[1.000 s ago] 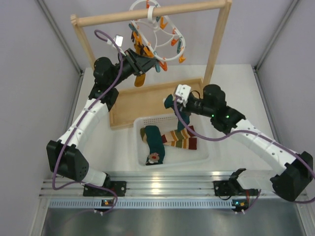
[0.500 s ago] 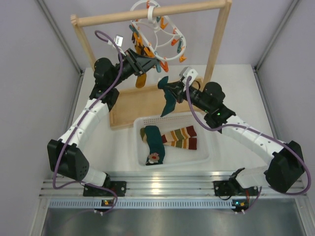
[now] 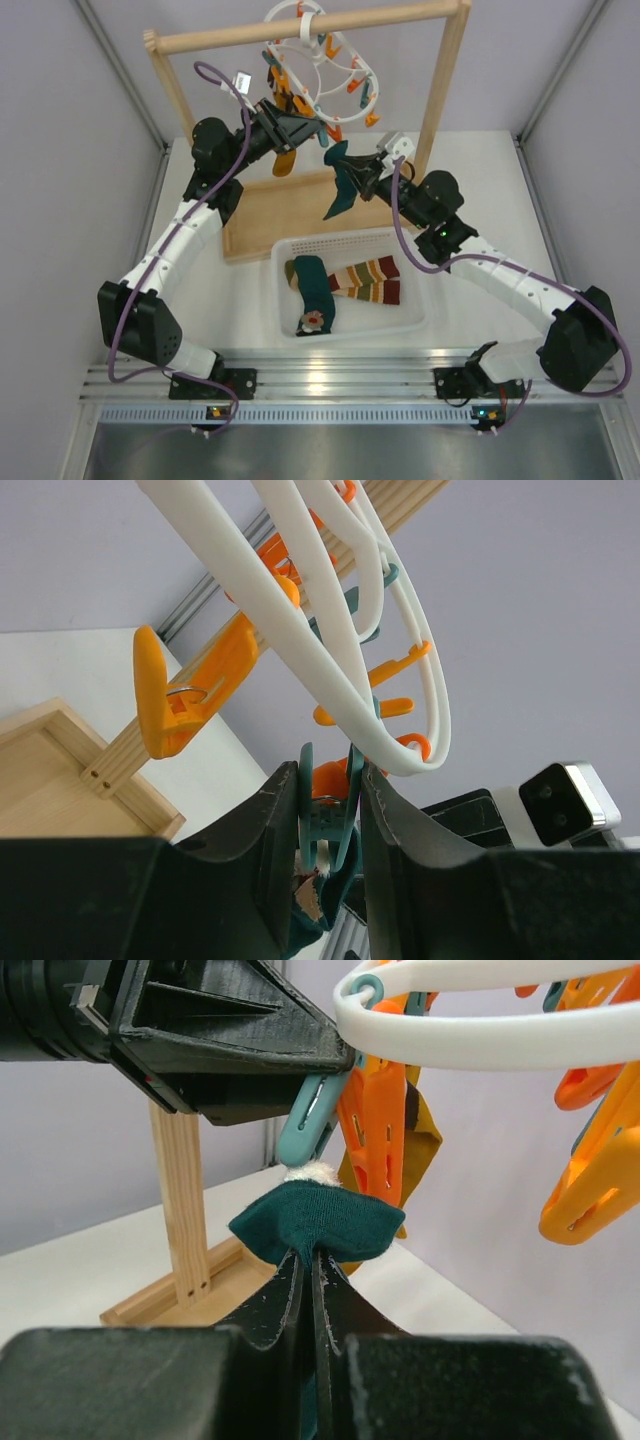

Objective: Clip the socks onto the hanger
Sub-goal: Clamp the sock onto the hanger.

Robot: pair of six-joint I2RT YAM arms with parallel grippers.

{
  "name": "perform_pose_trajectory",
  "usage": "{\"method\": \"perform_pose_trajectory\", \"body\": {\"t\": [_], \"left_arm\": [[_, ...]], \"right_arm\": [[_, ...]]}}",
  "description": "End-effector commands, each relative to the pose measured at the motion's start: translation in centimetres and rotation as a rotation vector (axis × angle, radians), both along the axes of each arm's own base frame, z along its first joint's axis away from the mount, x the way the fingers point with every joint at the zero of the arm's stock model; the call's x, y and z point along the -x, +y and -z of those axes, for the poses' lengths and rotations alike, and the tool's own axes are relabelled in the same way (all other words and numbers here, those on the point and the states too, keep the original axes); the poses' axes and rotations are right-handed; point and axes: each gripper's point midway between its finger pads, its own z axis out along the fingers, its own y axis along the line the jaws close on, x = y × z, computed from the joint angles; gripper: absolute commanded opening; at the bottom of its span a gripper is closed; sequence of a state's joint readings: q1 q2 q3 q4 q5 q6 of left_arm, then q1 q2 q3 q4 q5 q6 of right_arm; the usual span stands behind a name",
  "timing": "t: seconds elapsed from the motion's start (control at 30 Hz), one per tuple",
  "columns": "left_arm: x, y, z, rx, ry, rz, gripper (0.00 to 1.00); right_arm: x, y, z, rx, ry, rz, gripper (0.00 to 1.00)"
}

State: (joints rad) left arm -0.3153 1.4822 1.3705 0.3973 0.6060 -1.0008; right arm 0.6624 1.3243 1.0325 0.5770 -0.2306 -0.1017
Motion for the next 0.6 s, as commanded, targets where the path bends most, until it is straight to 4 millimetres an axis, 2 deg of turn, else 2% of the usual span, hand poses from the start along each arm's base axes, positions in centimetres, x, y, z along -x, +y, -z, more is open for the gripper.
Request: {"method": "perform_pose_trajectory", "body": {"t": [0.0,0.2,0.57], "left_arm": [[-0.9,0.9,-0.8,0.038,-0.017,-0.043,0.0],[-1.0,0.8,-0.6,0.042,-0.005,-0.041,0.0],[-1.2,0.7,-0.6,0.048,0.002,-0.04,0.0]], "right_arm": [[-0.4,-0.6,-2.6,-0.106,0.029,0.02,0.0],[-0.8,-1.1,-2.9,-0.217,0.167,0.041,0.0],[-0.7,-0.8,-4.6,-0.313,0.18,0.011,0.0]]}}
